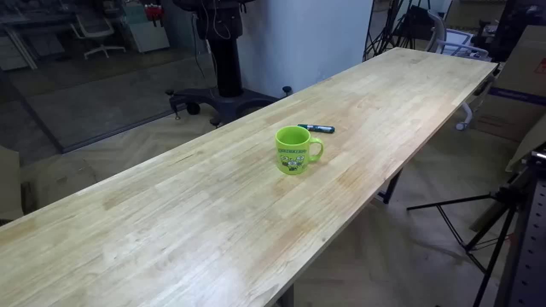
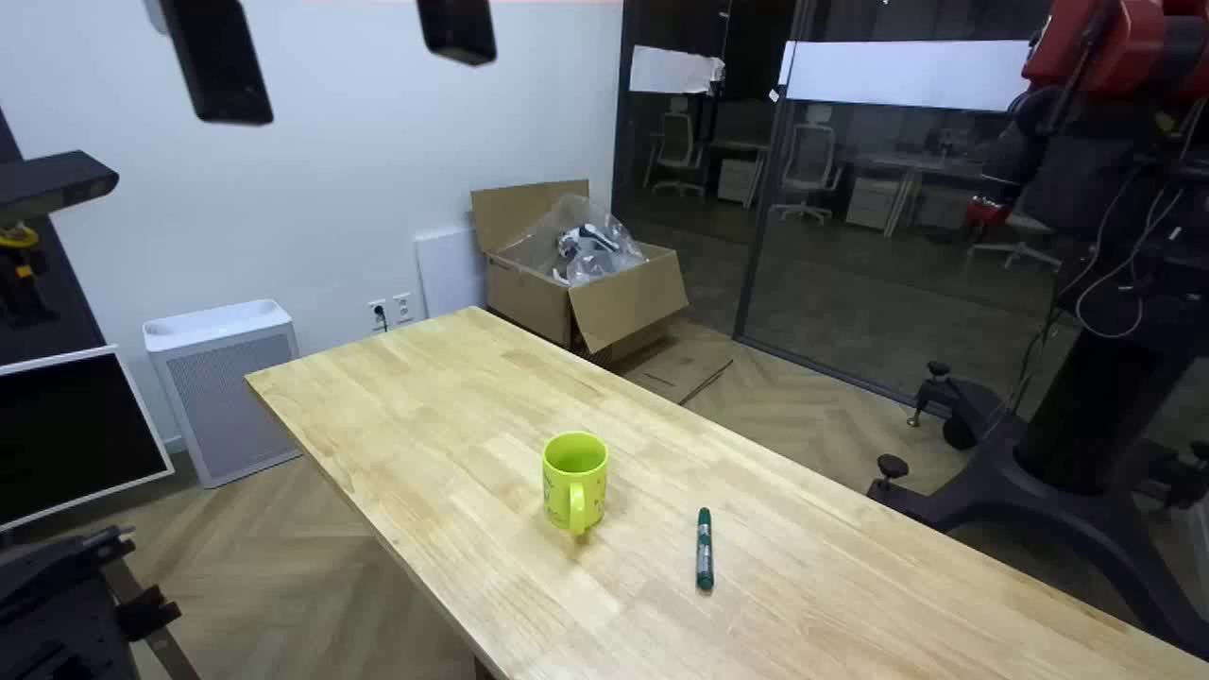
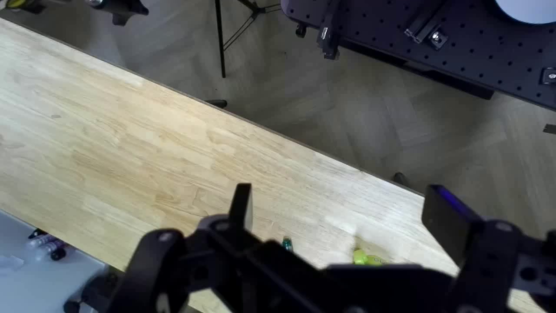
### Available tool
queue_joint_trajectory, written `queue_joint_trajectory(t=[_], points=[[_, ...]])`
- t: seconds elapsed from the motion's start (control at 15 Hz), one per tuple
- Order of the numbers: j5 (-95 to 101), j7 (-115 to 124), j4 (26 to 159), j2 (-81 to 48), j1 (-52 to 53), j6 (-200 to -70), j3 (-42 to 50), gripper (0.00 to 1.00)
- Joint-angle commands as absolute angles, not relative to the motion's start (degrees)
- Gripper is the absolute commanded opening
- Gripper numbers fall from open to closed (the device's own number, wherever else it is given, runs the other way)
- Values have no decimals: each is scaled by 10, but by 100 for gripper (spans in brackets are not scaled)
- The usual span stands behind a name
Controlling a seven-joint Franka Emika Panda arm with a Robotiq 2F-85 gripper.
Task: Put the marker in the yellow mug cup
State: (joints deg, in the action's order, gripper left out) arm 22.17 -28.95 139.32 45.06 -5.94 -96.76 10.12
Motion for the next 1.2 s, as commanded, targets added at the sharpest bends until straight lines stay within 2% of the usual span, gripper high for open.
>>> queue_joint_trajectory(t=[0.0,0.8,1.13], points=[[229,-282,1391,452,-43,-963,112,100],[229,-282,1391,453,-43,-964,112,100],[294,-223,1426,455,-65,-1147,112,100]])
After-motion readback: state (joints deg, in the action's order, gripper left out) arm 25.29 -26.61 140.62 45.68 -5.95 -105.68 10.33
